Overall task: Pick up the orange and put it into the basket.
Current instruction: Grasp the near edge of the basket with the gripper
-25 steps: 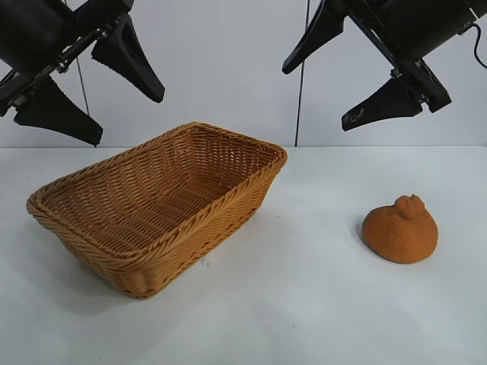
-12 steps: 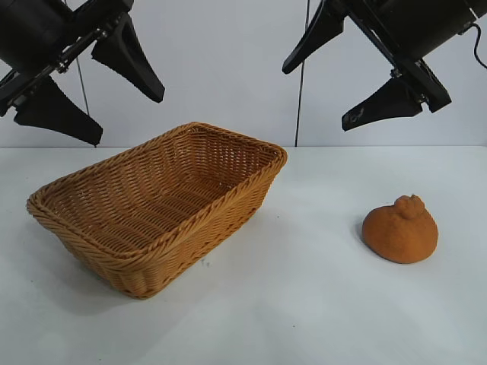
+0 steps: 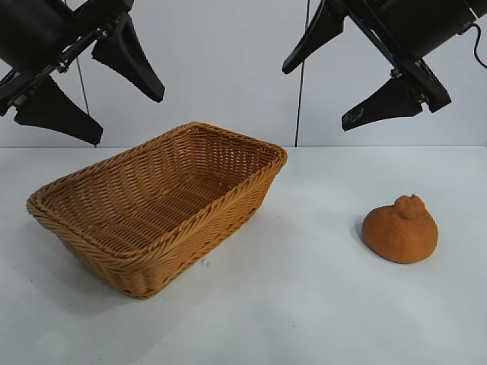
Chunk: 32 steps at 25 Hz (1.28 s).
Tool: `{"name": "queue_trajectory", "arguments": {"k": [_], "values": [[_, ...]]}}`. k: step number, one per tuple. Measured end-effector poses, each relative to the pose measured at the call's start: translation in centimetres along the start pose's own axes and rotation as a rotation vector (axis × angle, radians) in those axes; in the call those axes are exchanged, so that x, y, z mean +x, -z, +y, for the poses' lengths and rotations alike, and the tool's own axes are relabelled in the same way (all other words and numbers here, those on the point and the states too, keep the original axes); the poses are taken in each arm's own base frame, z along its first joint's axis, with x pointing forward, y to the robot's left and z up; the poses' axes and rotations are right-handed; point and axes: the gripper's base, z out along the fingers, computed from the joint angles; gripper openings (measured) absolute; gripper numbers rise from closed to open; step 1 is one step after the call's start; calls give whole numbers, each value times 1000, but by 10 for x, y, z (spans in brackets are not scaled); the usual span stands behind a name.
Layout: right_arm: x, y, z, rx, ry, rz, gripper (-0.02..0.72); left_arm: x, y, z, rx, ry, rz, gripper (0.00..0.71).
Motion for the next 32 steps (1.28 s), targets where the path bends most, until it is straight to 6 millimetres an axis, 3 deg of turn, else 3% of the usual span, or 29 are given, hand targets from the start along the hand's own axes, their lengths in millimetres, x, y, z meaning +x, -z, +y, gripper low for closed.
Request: {"name": "queue_trajectory", "arguments": {"k": [5,10,20,26,32], "values": [[0,0,0,0,0,0,608,1,25,8,-93,55,-24,589],[0,0,0,0,0,-1,608,6,31,11,-159,174,-2,589],[0,0,0,0,-1,-1,608,17,20,-6,-341,278,-52,589],[0,0,0,-1,-1,0,608,14,18,-1,-385,438,-123,589],[0,0,0,-1,-1,1,608,15,-13,8,-399,555,-47,589]]}}
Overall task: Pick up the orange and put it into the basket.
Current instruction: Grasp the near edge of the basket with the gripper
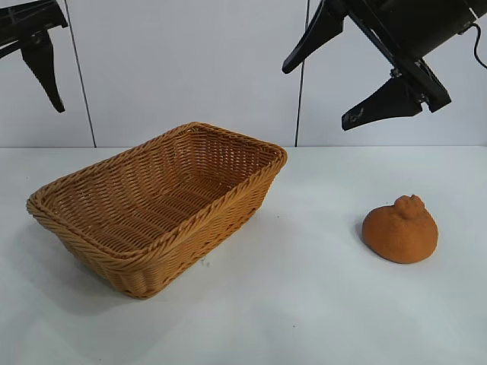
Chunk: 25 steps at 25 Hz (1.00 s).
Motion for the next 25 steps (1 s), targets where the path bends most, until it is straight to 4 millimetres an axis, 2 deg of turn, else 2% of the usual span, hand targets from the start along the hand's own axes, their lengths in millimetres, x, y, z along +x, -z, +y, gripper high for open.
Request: {"name": "queue_trajectory", "arguments": {"k": [15,21,25], "values": [[0,0,0,0,0,2,608,2,-108,7,-145,148,127,589],[0,0,0,0,1,2,608,8,-121,10,-96,238,149,589],[0,0,0,0,1,2,608,13,-125,17,-109,233,159,588]]}}
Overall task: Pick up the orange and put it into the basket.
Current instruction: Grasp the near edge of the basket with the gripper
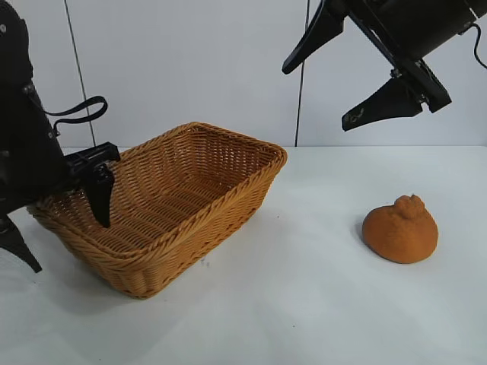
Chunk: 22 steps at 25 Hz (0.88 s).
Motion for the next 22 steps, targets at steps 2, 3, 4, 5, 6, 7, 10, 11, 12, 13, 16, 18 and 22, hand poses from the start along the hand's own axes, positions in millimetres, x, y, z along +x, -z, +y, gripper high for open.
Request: {"name": "queue_trajectory", "arguments": {"k": [2,3,4,5,6,7,10,11,12,13,16,18,22], "values": [[0,0,0,0,0,0,608,0,-1,0,4,-7,3,586],[0,0,0,0,0,0,608,0,-1,0,7,-5,5,577],[0,0,0,0,0,0,608,1,-1,-1,9,0,8,556],[0,0,0,0,0,0,608,1,-1,-1,11,4,10,519],[0,0,0,0,0,1,608,1,-1,-1,13,6,12,475],[0,0,0,0,0,1,608,1,-1,-1,12,4,13,406],[1,0,0,-2,0,7,608,2,0,0,-7,5,28,157],[1,0,0,-2,0,8,608,2,1,-1,-1,12,29,103],[1,0,0,-2,0,9,608,2,4,-3,13,14,23,92],[1,0,0,-2,0,10,608,2,8,-4,25,12,19,92],[1,0,0,-3,0,11,608,0,24,-8,58,1,6,89],[1,0,0,-3,0,11,608,-6,34,-13,71,-38,2,90],[1,0,0,-3,0,11,608,-21,56,-29,117,-156,2,88]]}}
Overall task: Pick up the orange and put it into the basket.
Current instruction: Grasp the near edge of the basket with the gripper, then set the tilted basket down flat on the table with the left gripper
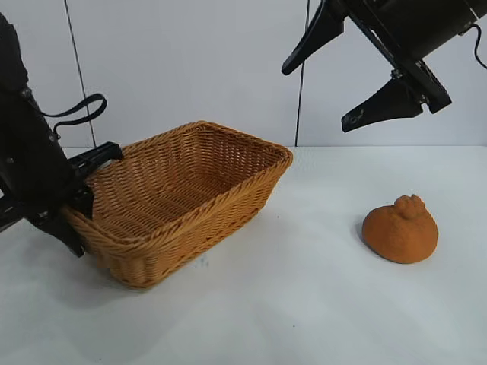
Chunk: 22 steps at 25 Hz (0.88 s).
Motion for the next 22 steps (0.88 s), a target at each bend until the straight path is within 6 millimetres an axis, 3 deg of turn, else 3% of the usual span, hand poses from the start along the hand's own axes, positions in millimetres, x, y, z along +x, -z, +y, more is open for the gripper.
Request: {"name": "queue_trajectory", "arguments": {"k": [6,16,22], "values": [[0,0,0,0,0,1,608,-15,17,-24,44,-210,43,88],[0,0,0,0,0,2,608,-16,-8,-23,-59,-482,215,88],[0,0,0,0,0,2,608,-7,-11,-28,-75,-546,217,88]]}}
